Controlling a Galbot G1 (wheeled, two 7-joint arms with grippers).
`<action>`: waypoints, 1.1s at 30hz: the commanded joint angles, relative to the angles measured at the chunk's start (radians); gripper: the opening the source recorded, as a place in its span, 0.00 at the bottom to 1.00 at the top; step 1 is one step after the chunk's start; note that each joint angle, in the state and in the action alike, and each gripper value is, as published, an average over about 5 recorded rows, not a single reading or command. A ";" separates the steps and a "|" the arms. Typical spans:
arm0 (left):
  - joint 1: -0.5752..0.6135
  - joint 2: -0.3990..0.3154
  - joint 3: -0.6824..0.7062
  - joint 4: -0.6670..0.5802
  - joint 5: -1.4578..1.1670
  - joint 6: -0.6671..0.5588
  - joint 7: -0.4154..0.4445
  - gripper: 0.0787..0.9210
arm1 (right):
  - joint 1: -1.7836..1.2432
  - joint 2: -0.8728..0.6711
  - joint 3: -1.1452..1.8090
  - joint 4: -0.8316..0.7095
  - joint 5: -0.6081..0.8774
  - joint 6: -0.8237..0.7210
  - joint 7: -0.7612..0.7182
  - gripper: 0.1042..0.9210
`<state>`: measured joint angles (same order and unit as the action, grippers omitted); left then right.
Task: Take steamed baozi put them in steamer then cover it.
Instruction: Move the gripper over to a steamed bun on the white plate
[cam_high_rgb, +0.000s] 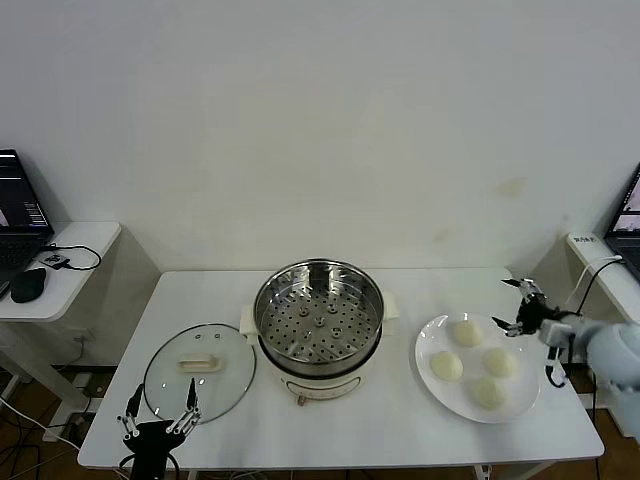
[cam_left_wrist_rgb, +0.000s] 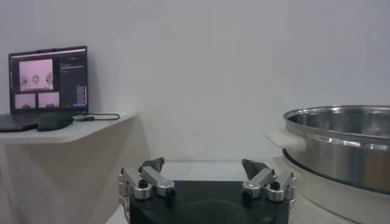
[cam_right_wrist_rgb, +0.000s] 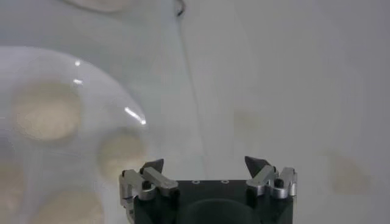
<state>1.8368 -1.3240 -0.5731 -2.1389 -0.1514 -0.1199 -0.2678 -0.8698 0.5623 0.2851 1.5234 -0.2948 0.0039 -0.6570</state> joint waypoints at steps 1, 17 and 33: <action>-0.005 -0.002 -0.009 0.004 0.006 0.001 0.000 0.88 | 0.518 -0.058 -0.567 -0.258 0.039 0.009 -0.258 0.88; -0.011 -0.002 -0.038 0.010 0.007 0.003 0.004 0.88 | 0.589 0.098 -0.709 -0.382 0.016 0.002 -0.250 0.88; -0.012 -0.001 -0.050 0.020 0.009 -0.003 0.002 0.88 | 0.594 0.197 -0.729 -0.478 -0.018 -0.017 -0.227 0.87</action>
<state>1.8254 -1.3261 -0.6218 -2.1216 -0.1437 -0.1217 -0.2650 -0.3072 0.6954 -0.3994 1.1176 -0.2976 -0.0048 -0.8798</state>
